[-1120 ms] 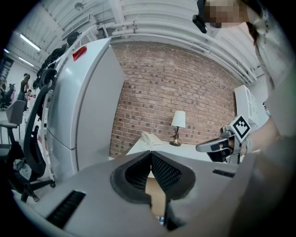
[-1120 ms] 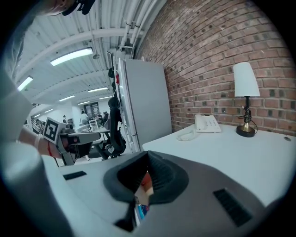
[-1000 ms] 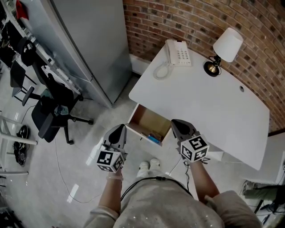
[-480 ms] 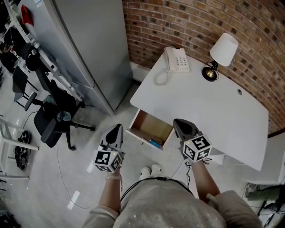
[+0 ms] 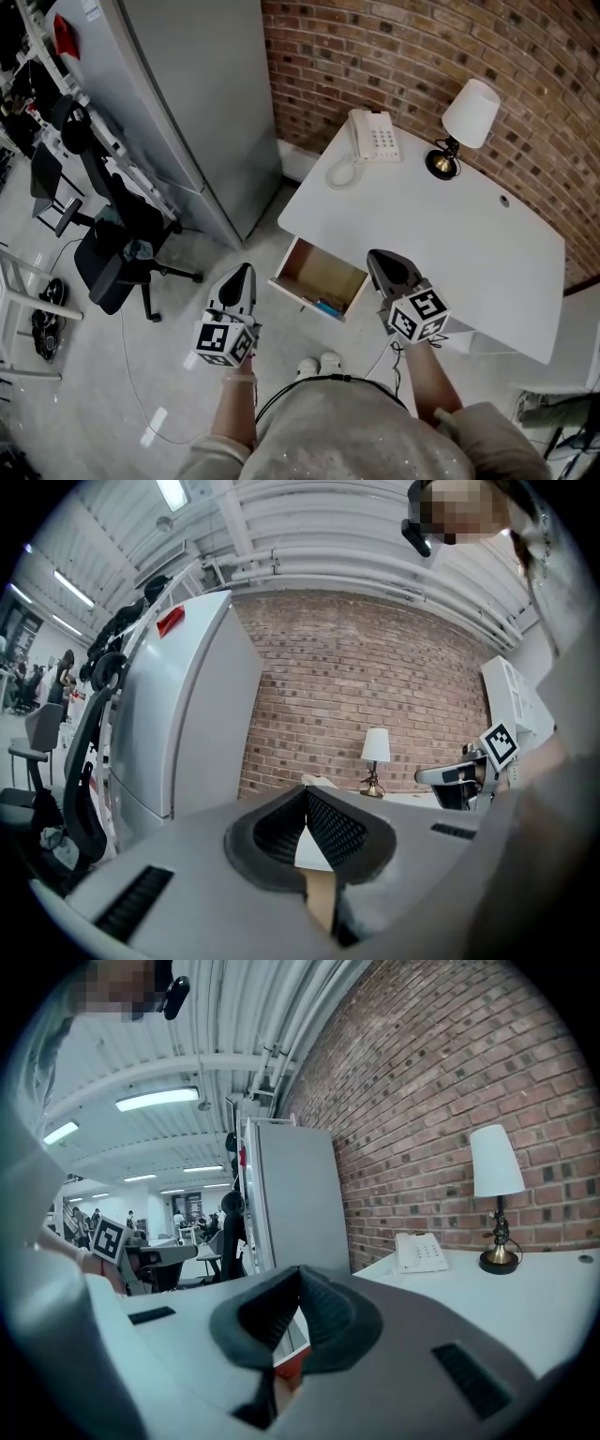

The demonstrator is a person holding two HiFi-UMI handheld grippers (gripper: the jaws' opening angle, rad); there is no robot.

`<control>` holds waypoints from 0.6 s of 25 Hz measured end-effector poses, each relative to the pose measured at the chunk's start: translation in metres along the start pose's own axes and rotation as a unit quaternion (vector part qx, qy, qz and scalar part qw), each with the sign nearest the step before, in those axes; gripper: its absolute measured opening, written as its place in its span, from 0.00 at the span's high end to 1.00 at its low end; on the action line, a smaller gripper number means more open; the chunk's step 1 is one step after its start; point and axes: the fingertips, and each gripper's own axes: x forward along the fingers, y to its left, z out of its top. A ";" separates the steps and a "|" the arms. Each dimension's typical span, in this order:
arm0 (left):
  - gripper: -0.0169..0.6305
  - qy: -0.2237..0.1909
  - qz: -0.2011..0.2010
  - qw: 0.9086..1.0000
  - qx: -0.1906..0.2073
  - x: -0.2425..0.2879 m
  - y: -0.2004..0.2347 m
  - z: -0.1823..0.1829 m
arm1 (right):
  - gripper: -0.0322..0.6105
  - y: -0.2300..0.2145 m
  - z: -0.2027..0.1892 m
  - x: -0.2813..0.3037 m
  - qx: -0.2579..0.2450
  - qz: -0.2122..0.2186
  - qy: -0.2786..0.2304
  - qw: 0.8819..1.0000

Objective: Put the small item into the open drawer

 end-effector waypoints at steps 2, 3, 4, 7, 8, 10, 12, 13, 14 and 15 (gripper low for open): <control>0.96 -0.003 0.006 1.000 0.001 -0.002 0.003 0.003 | 0.94 0.002 0.004 0.001 -0.002 0.005 -0.007 1.000; 0.96 -0.004 0.008 1.000 0.002 -0.004 0.005 0.004 | 0.94 0.003 0.005 0.001 -0.003 0.009 -0.010 1.000; 0.96 -0.005 0.011 1.000 0.003 -0.005 0.007 0.005 | 0.94 0.004 0.007 0.002 -0.004 0.013 -0.014 1.000; 0.96 -0.008 0.017 1.000 0.005 -0.006 0.012 0.009 | 0.94 0.004 0.009 0.003 -0.003 0.017 -0.020 1.000; 0.96 -0.009 0.019 1.000 0.005 -0.006 0.014 0.010 | 0.94 0.004 0.009 0.003 -0.002 0.017 -0.021 1.000; 0.96 -0.011 0.020 1.000 0.005 -0.007 0.016 0.011 | 0.94 0.003 0.010 0.005 -0.001 0.017 -0.023 1.000; 0.96 -0.011 0.020 1.000 0.004 -0.006 0.016 0.011 | 0.94 0.002 0.011 0.006 0.000 0.016 -0.025 1.000; 0.96 -0.011 0.020 1.000 0.004 -0.006 0.016 0.011 | 0.94 0.002 0.012 0.007 0.000 0.016 -0.025 1.000; 0.96 -0.011 0.020 1.000 0.004 -0.006 0.016 0.011 | 0.94 0.001 0.012 0.007 0.001 0.016 -0.026 1.000; 0.96 -0.010 0.020 1.000 0.003 -0.005 0.017 0.010 | 0.94 0.001 0.012 0.008 0.002 0.016 -0.026 1.000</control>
